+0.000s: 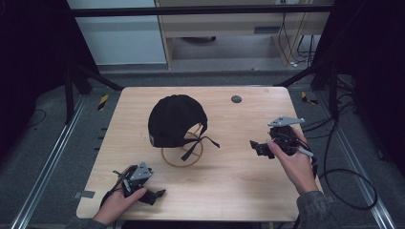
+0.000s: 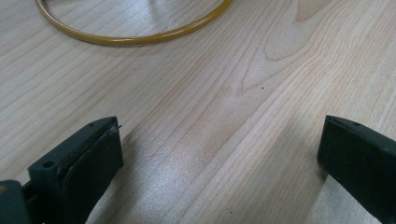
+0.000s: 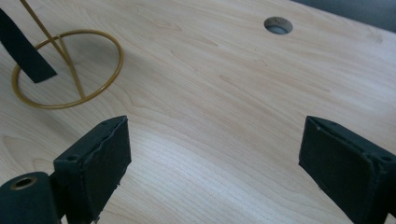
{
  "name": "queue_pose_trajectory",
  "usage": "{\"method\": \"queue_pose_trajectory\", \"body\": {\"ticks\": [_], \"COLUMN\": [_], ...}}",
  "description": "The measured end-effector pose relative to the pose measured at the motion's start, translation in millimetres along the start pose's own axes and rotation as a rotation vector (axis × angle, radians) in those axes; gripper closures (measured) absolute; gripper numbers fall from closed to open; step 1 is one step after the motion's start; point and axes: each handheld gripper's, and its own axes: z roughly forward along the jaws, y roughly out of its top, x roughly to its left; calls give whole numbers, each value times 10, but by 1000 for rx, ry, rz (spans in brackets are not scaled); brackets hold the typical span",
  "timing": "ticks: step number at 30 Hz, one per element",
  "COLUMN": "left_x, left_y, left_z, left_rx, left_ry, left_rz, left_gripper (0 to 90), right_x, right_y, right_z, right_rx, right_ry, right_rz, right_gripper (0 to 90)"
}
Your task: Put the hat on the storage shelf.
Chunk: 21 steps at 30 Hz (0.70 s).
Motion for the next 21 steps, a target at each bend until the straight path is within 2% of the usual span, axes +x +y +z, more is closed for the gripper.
{"method": "queue_pose_trajectory", "body": {"ticks": [3,10,14,16,21], "left_x": [0,0,0,0,0], "left_y": [0,0,0,0,0], "left_z": [0,0,0,0,0], "left_rx": [0,0,0,0,0], "left_ry": [0,0,0,0,0], "left_rz": [-1,0,1,0,1], "left_gripper": [0,0,0,0,0], "right_x": [-32,-16,2,28,98], "right_y": [-113,-282,-346,-396,-480], "right_z": [101,255,317,372,495], "right_rx": [0,9,30,37,57], "right_ry": [9,9,7,14,22], "right_rz": [42,75,64,81,82], "right_gripper": [102,90,89,89,91]}}
